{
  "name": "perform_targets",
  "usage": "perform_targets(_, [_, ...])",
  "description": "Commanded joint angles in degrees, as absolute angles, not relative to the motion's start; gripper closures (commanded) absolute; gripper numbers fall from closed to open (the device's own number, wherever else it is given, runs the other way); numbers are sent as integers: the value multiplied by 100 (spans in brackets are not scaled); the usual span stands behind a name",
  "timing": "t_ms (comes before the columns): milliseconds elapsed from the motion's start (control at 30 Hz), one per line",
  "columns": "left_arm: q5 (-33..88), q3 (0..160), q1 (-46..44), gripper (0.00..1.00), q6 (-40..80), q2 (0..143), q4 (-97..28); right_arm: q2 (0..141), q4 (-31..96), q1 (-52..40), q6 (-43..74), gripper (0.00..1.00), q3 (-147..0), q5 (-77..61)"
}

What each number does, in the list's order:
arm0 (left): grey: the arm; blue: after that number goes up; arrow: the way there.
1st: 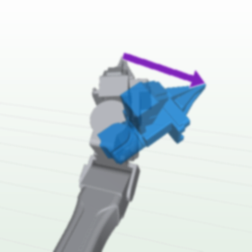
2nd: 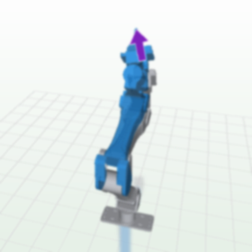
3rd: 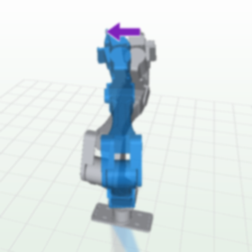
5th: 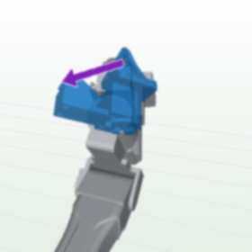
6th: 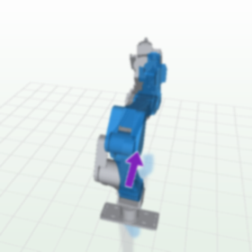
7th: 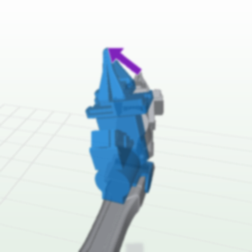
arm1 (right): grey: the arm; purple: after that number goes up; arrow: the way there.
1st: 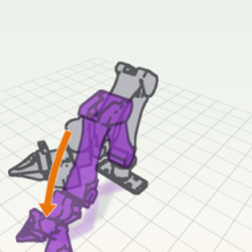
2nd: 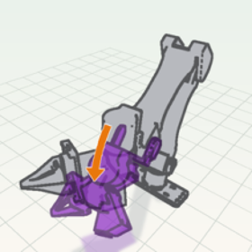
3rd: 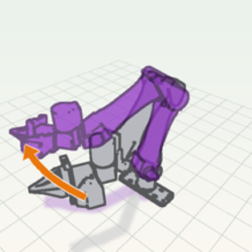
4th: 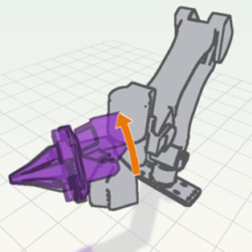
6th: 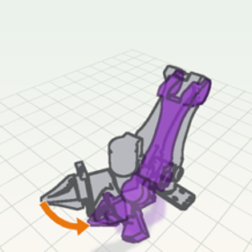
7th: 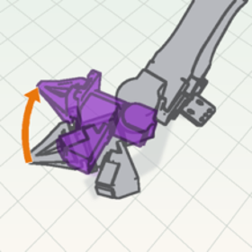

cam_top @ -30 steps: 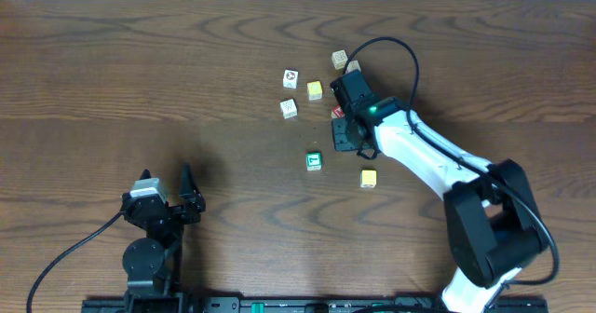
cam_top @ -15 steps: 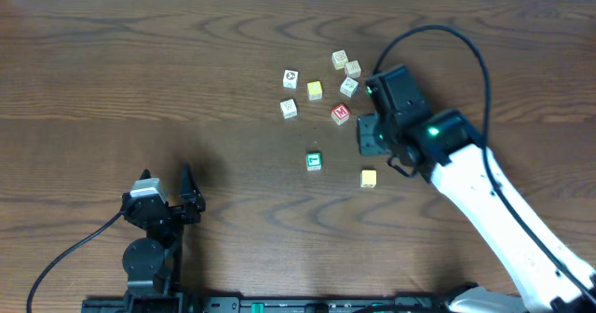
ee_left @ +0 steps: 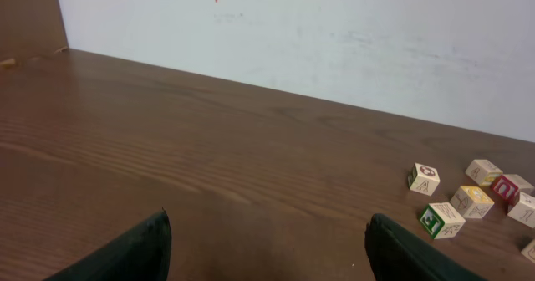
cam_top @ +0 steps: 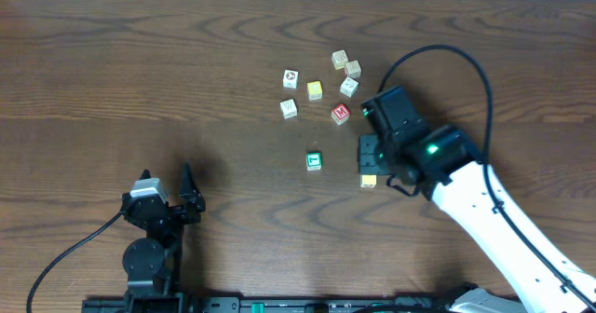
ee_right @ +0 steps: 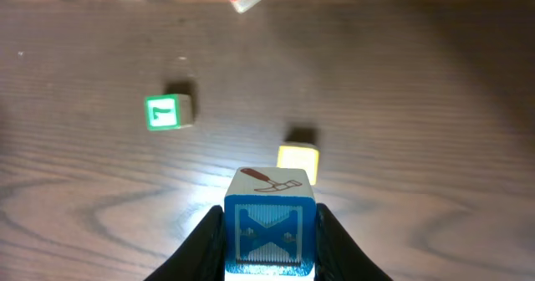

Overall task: Lift 4 blocks
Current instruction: 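Carry the blue X block beside the yellow W block and lower it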

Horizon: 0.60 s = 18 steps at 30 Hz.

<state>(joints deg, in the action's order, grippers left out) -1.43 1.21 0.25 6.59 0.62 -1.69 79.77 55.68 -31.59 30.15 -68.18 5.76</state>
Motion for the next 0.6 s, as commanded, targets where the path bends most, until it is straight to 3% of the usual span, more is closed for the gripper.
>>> perform_targets(0, [-198,27,8,25,668,30,-423,7990,5175,-3387,3367,79,-6418,572])
perform_targets(300, [-198,27,8,25,668,30,-421,8173,3924,-3701,3588,72,-5404,574])
perform_targets(567, [-198,27,8,25,668,30,-423,8788,3500,-3719,3640,74,-5089,550])
